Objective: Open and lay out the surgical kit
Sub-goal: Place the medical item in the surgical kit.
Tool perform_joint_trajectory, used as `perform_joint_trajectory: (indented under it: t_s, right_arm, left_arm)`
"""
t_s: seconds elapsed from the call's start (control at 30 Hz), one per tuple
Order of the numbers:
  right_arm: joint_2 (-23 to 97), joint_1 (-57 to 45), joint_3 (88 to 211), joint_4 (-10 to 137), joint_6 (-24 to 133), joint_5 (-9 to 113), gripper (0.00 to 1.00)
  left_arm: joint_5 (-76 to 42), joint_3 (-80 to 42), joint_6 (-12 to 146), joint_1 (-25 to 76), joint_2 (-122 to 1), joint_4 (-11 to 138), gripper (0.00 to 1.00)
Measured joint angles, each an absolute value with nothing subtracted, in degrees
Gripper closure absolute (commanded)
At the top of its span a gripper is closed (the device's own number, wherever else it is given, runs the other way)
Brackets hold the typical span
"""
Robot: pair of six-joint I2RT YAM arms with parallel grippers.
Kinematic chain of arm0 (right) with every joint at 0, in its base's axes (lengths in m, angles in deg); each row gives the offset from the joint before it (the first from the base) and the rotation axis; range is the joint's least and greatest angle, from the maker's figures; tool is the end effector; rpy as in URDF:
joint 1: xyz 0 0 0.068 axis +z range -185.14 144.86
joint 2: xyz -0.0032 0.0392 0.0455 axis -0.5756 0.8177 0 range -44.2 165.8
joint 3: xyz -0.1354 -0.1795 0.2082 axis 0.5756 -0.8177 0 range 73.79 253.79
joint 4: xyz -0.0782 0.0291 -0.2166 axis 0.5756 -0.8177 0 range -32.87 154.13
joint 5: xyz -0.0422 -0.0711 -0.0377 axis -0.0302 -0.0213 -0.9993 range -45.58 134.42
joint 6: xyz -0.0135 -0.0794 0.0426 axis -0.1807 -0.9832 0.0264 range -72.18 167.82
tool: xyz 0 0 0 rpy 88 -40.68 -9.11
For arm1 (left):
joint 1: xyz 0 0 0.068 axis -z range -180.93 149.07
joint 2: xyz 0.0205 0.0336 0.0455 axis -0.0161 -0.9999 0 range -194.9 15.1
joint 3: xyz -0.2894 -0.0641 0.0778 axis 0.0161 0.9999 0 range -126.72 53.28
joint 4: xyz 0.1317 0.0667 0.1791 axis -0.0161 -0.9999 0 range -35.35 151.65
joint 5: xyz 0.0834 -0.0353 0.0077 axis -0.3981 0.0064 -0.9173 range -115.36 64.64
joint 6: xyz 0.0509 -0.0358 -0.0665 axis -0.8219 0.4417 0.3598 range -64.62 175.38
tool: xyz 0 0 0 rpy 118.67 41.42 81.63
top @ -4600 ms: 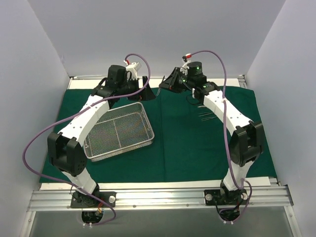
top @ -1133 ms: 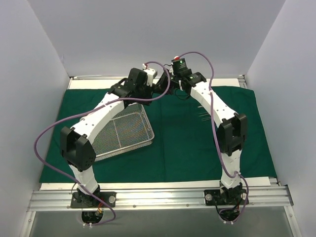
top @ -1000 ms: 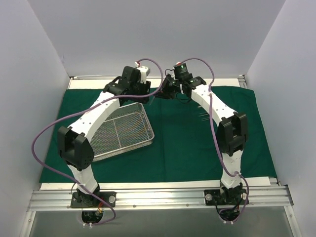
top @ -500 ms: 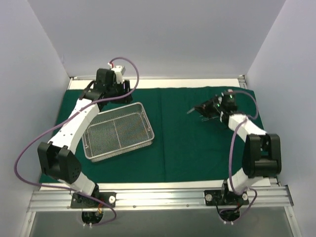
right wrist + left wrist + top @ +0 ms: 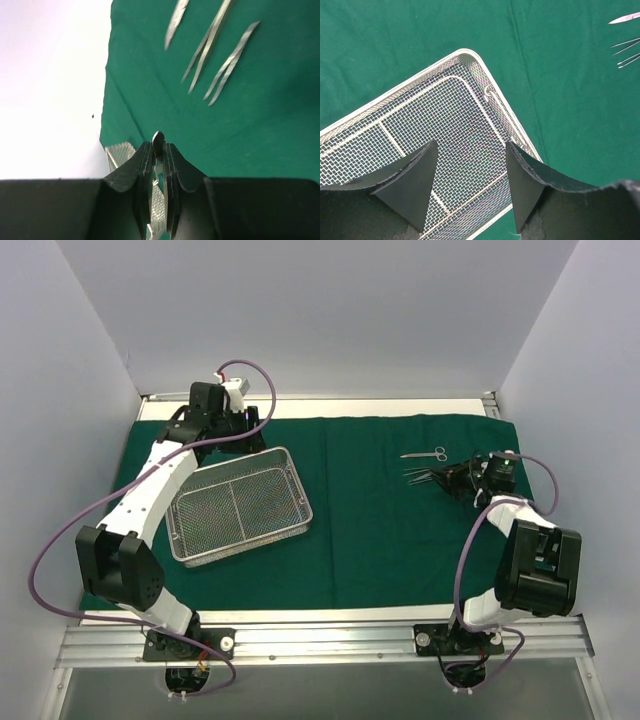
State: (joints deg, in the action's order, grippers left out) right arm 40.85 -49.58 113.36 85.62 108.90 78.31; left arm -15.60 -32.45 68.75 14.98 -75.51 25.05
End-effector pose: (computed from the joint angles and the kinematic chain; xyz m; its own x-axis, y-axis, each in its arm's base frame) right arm 0.3175 -0.0348 0.2432 -0.4410 0.8638 -0.2434 0.2061 0.3614 0.9093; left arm 0.3390 -0.1110 0.3516 -0.7104 -0.0346 -0.7030 0.2343 0.9302 -0.2826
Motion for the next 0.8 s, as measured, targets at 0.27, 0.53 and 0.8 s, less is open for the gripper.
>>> perform_joint_trajectory:
  t_s: [0.27, 0.53, 0.8]
  right_arm:
    - [44.0, -53.2, 109.6, 87.9, 108.9, 78.0, 1.0]
    - [51.0, -53.2, 109.6, 92.3, 110.1, 77.7, 1.0]
    - [56.8, -53.2, 110.2, 96.6, 111.7, 77.6, 1.0]
  left_arm:
    - [-14.2, -32.5, 68.7, 12.9, -75.5, 25.4, 0.34]
    - [-13.2, -31.8, 68.8, 11.2, -75.6, 25.7, 0.34]
    - [-12.1, -31.8, 69.0, 10.1, -76.7, 25.9, 0.34]
